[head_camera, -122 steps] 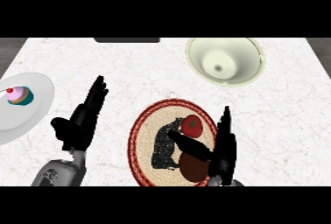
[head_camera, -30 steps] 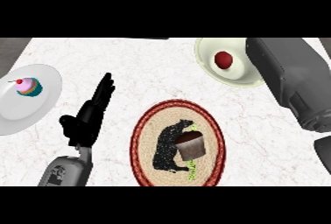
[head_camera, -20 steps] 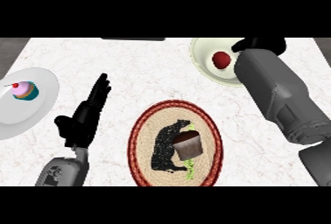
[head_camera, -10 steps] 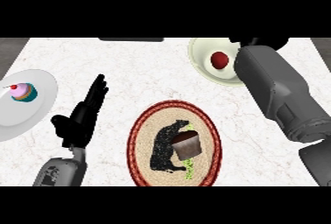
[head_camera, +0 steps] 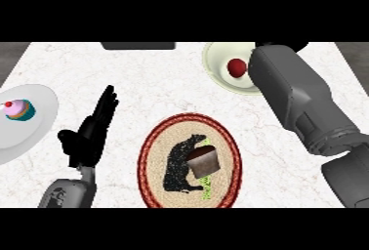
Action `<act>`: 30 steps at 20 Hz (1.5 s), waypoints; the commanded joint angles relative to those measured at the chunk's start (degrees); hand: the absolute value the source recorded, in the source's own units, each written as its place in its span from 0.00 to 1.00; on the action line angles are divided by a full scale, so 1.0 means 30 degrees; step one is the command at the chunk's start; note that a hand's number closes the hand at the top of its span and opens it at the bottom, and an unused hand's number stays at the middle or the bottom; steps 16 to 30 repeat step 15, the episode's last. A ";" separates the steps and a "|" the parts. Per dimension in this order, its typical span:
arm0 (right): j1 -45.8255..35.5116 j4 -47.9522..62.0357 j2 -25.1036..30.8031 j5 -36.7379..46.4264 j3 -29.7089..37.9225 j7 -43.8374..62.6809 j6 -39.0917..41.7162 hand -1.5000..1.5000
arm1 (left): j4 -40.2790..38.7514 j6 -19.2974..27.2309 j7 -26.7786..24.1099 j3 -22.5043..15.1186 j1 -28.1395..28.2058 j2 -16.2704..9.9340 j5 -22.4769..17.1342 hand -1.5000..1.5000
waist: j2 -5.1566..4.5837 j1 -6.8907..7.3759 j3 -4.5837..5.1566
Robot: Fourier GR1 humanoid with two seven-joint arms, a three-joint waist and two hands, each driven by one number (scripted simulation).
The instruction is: Pick the tomato from the placemat and place it in the bowl
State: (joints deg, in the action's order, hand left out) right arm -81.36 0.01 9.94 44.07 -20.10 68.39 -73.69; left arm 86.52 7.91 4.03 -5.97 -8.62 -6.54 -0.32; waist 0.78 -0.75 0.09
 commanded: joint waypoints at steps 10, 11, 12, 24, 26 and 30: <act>0.1085 -0.1867 -0.3204 0.0653 -0.0288 0.2312 -0.3984 0.00 | 0.0139 -0.0237 -0.0551 0.0588 0.1274 -0.0398 -0.0176 0.50 | 0.0373 -0.0938 -0.0020; 0.0296 -0.1584 -0.3037 0.0869 -0.0344 0.2611 -0.3992 0.00 | 0.0211 -0.0025 0.0488 0.0668 0.0143 -0.0322 -0.0194 0.50 | 0.0306 -0.0869 -0.0018; 0.1296 -0.2269 -0.3127 0.0958 -0.0330 0.2554 -0.3999 0.00 | -0.0529 0.0037 -0.0559 0.0758 0.0574 -0.0039 -0.0208 0.50 | 0.0277 -0.0973 -0.0017; 0.1900 -0.2563 -0.3287 0.1368 -0.0505 0.2711 -0.4016 0.00 | 0.0345 0.0265 -0.0128 0.0450 0.0817 -0.0052 0.0151 0.50 | 0.0394 -0.1000 -0.0023; 0.1900 -0.2563 -0.3287 0.1368 -0.0505 0.2711 -0.4016 0.00 | 0.0345 0.0265 -0.0128 0.0450 0.0817 -0.0052 0.0151 0.50 | 0.0394 -0.1000 -0.0023; 0.1900 -0.2563 -0.3287 0.1368 -0.0505 0.2711 -0.4016 0.00 | 0.0345 0.0265 -0.0128 0.0450 0.0817 -0.0052 0.0151 0.50 | 0.0394 -0.1000 -0.0023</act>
